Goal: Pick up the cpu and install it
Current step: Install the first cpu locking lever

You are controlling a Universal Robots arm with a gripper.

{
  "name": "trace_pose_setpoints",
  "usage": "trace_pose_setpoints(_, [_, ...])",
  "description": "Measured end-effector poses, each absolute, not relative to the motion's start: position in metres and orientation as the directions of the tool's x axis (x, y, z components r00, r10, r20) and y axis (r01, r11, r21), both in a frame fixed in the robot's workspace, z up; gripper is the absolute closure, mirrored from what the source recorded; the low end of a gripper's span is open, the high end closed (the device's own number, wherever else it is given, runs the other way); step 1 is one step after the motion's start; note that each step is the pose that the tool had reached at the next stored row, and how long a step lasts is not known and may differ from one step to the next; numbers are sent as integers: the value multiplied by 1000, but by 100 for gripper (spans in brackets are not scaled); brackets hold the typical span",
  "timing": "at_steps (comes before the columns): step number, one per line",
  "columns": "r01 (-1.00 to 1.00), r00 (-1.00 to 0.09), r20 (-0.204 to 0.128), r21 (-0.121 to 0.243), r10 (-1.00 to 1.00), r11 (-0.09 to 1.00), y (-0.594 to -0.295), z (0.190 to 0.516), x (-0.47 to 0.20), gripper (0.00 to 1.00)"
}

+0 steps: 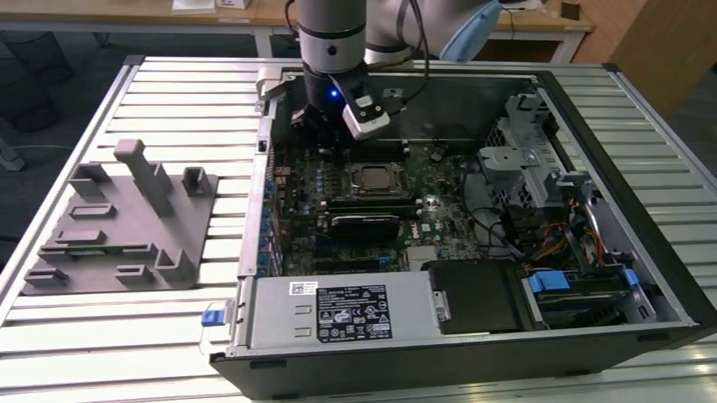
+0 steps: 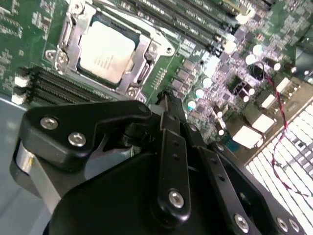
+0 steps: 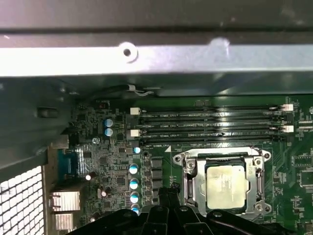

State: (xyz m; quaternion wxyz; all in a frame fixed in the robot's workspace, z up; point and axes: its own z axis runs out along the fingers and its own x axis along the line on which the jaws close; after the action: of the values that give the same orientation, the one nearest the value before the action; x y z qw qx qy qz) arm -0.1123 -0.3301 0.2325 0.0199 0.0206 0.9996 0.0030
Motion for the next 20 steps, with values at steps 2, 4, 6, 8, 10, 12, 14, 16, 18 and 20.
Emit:
trace_pose_setpoints(2, [41,-998,-39,11,42,999,-330,236,-112,89])
trace_pose_setpoints(4, [41,-998,-39,17,42,999,-330,239,-112,89])
trace_pose_setpoints(6, [41,-998,-39,24,42,999,-330,241,-112,89])
trace_pose_setpoints(8, [41,-998,-38,42,43,998,-330,242,-112,89])
trace_pose_setpoints(10, [41,-998,-37,57,43,998,-330,242,-112,89])
trace_pose_setpoints(12, [40,-998,-37,63,43,997,-330,242,-112,89])
trace_pose_setpoints(14, [38,-999,-36,76,41,996,-330,242,-112,89])
trace_pose_setpoints(16, [36,-999,-35,85,39,996,-330,242,-113,89])
trace_pose_setpoints(18, [34,-999,-35,89,38,995,-330,242,-114,89])
trace_pose_setpoints(20, [30,-999,-34,105,34,994,-330,242,-114,89])
